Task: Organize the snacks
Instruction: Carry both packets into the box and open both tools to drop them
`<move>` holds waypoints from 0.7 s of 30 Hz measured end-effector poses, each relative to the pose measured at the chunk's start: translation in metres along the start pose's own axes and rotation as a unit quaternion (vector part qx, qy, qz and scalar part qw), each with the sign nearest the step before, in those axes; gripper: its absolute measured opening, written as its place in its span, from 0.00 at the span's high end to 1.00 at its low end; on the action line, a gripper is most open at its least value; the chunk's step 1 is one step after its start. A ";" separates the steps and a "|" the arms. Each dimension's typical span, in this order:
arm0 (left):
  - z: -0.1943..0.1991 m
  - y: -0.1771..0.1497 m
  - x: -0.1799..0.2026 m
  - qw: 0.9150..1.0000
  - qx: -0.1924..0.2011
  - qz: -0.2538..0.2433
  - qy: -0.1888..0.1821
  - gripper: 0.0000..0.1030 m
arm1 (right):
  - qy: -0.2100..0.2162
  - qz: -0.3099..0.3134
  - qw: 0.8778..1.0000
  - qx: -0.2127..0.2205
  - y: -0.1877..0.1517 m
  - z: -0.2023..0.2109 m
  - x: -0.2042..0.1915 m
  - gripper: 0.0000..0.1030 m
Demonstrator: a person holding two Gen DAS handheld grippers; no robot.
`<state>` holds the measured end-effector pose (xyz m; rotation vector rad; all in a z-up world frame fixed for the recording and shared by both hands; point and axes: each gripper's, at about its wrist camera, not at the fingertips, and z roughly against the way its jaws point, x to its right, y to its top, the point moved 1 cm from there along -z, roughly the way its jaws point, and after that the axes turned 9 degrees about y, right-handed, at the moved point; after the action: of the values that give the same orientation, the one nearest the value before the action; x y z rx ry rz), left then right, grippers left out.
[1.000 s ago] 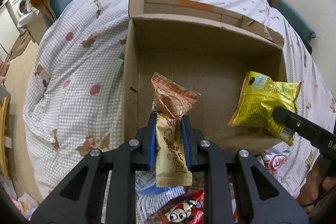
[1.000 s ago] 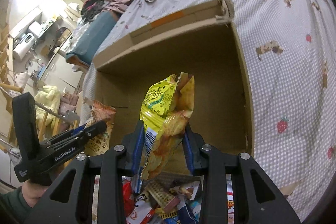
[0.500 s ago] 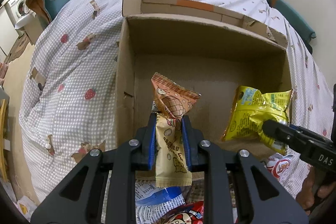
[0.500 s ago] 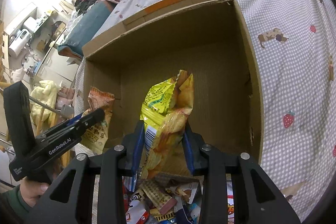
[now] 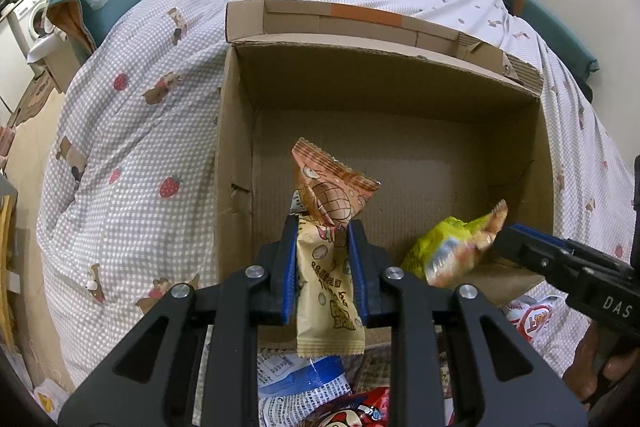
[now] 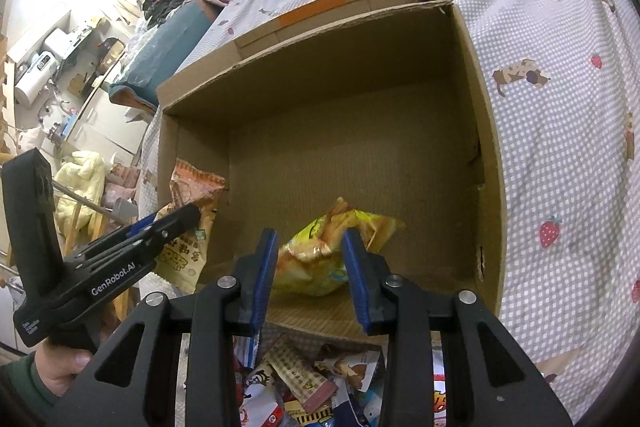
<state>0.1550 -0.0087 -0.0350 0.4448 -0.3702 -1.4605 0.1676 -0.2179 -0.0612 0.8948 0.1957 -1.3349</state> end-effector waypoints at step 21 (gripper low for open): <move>0.023 0.004 -0.012 0.999 0.048 0.025 -0.006 0.27 | -0.015 0.027 0.998 0.048 0.004 0.020 -0.006 0.17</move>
<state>0.1460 0.0022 -0.0128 0.5009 -0.4588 -1.4008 0.1627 -0.2264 -0.0422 0.9529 0.0833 -1.3149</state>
